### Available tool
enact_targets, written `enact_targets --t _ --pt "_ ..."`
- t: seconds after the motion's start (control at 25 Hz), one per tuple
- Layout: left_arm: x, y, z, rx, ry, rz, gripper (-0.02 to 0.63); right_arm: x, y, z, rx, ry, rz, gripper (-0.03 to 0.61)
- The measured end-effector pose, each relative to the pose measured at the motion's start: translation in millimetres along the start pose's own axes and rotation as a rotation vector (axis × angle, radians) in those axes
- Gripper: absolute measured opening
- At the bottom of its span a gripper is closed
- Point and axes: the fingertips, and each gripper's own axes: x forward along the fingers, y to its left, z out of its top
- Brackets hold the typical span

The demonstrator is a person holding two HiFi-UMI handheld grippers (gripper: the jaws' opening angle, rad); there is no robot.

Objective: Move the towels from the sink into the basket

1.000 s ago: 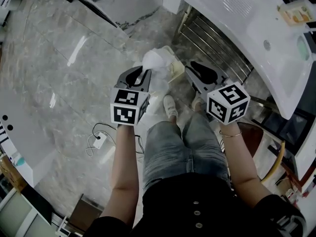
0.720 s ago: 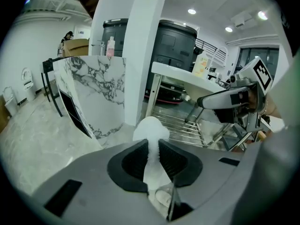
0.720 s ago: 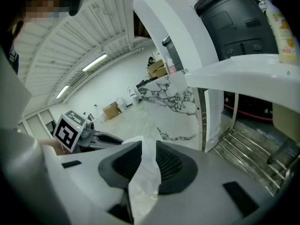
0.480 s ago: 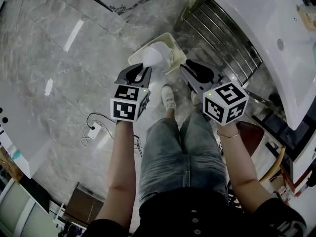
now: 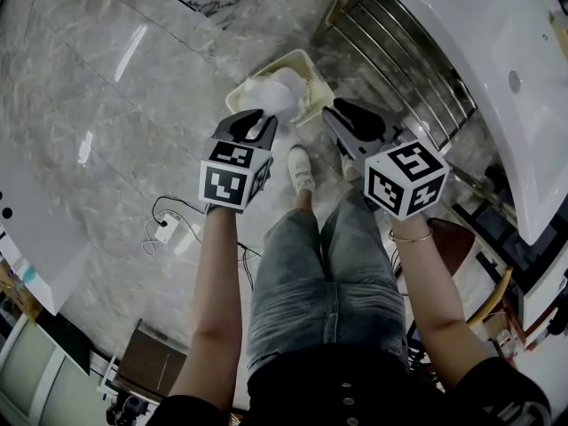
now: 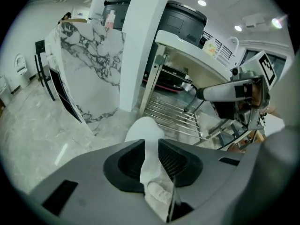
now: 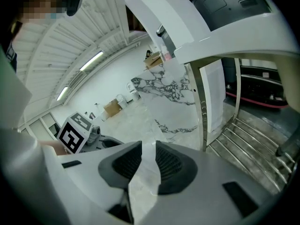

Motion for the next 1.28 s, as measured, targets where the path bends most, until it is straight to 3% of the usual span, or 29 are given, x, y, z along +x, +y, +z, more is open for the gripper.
enact_targets --t 0.08,0.16,0.64,1.28 --pt "2 -2 6 -0.031 -0.034 -0.015 0.095 2 -4 -2 0.005 0.009 0.001 0.092" --pt "4 -2 7 -0.054 -0.049 -0.015 0.176 2 -7 -4 0.010 0.019 0.001 0.092" --pt "12 -1 10 -0.090 -0.050 0.004 0.179 2 -28 -3 0.012 0.028 -0.020 0.092" --pt "-74 -33 83 -0.043 -0.299 -0.009 0.163 -10 23 40 -0.113 0.015 0.080 0.117"
